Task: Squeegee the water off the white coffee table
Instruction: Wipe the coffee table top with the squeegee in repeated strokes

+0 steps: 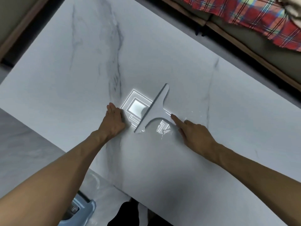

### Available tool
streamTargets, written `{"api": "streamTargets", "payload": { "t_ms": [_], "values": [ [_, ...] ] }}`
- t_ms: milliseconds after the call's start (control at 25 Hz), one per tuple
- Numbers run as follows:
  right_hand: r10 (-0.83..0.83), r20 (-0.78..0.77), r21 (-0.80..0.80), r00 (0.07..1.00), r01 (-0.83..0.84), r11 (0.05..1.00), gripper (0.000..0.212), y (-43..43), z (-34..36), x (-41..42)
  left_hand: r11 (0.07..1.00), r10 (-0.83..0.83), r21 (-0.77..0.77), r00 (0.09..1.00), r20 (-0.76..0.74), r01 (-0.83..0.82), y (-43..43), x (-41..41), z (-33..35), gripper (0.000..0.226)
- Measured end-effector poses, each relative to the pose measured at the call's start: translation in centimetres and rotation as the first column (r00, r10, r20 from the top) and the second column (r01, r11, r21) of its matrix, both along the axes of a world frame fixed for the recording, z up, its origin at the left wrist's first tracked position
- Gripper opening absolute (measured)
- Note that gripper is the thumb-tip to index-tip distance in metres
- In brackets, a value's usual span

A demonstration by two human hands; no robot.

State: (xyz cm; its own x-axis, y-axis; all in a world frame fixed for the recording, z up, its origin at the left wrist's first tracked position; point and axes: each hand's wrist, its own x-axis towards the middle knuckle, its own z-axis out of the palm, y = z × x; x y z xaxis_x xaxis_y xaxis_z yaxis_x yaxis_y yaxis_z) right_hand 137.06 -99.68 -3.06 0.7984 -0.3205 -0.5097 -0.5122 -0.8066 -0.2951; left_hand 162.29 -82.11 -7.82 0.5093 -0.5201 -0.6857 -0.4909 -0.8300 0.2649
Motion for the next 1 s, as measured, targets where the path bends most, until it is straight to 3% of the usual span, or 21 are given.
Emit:
{"api": "streamTargets", "payload": {
  "t_ms": [160, 360, 520, 720, 840, 1000],
  "values": [
    [0.006, -0.095, -0.078, 0.995, -0.013, 0.997, 0.066, -2.0, 1.5, -7.2, 0.999, -0.034, -0.005, 0.998, 0.043, 0.034, 0.1, -0.4, -0.3, 0.033],
    [-0.148, -0.145, -0.18, 0.978, 0.121, 0.976, 0.053, -2.8, 5.0, -12.4, 0.997, 0.004, -0.079, 0.998, 0.068, 0.001, 0.7, -0.9, 0.9, 0.025],
    [-0.167, -0.054, -0.163, 0.985, 0.156, 0.974, 0.049, 0.2, 6.4, -10.1, 0.971, 0.114, -0.218, 0.992, 0.053, -0.1, 3.3, -2.1, 3.5, 0.017],
    [0.115, 0.019, 0.026, 0.993, -0.115, 0.993, 0.047, 6.3, 4.2, -1.3, 0.948, 0.251, -0.191, 0.967, -0.05, -0.256, 7.6, -1.6, 5.3, 0.008],
    [0.387, 0.085, 0.069, 0.918, -0.393, 0.917, 0.045, 10.3, 1.9, 3.5, 0.911, 0.375, -0.169, 0.926, -0.038, -0.375, 10.1, -0.3, 4.8, 0.015],
    [0.603, 0.096, 0.117, 0.792, -0.61, 0.783, 0.046, 15.8, 0.0, 7.7, 0.881, 0.457, -0.135, 0.889, -0.007, -0.454, 13.8, 0.6, 3.9, 0.016]
  ]
}}
